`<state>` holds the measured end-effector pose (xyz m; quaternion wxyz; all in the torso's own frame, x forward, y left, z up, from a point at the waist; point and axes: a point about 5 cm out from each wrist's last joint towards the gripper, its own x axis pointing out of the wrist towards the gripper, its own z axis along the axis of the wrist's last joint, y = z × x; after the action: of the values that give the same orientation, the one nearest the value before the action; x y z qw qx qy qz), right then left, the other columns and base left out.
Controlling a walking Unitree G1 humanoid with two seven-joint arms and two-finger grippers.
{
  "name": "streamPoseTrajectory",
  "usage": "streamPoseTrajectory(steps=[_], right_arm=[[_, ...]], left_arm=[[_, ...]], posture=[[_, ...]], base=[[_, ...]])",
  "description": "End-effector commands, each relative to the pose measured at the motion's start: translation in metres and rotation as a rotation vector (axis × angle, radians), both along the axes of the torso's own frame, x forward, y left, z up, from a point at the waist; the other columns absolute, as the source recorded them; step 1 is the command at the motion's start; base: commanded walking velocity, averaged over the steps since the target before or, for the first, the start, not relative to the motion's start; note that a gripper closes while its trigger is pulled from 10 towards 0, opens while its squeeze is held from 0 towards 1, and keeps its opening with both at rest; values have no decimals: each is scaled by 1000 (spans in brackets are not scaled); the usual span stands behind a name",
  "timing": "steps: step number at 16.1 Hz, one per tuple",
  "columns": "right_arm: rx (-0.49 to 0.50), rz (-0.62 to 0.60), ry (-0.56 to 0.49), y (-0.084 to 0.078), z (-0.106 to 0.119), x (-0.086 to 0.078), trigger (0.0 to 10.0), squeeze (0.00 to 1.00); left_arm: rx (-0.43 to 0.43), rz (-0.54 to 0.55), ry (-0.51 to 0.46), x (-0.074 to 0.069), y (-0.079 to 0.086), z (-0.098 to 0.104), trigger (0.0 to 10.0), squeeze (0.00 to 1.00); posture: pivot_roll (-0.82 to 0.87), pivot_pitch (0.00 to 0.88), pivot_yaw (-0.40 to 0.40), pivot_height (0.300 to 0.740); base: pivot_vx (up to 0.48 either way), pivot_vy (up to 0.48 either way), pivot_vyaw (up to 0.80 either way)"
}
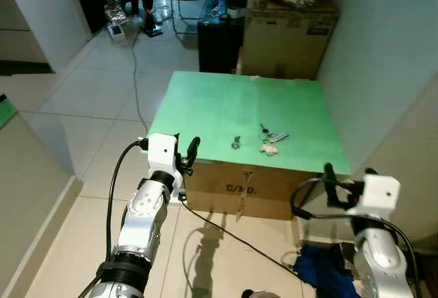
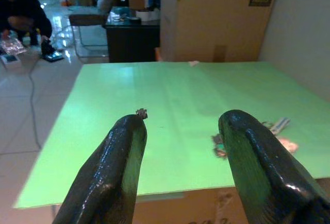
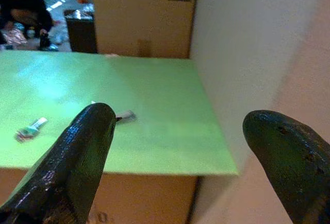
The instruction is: Hang keys on a hook
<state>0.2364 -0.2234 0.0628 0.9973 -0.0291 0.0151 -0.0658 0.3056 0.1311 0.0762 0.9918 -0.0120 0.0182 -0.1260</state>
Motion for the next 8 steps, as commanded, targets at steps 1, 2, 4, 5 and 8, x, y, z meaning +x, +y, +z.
streamPoseTrajectory(steps=[1,2,4,5,8], right_arm=[[6,22,-13,2,5,4,10000,0],[1,27,-15,2,6,4,10000,0],[-24,32,-22,2,9,5,10000,0],[-28,33,-28,2,10,4,10000,0],[-30,34,-27,3,10,6,10000,0]], left_arm=[[19,-2,-22,3,-1,6,10000,0],[20,-10,-22,3,-1,6,10000,0],[-27,-73,-84,2,-6,20,10000,0],[-34,-66,-109,4,-8,26,10000,0],[-36,-82,-130,5,-12,31,10000,0]], posture=[[-99,0,40,740],[-100,0,40,740],[-103,0,35,740],[-102,0,34,740],[-100,0,36,740]], base=[[0,0,0],[0,0,0],[240,0,0],[480,0,0],[480,0,0]])
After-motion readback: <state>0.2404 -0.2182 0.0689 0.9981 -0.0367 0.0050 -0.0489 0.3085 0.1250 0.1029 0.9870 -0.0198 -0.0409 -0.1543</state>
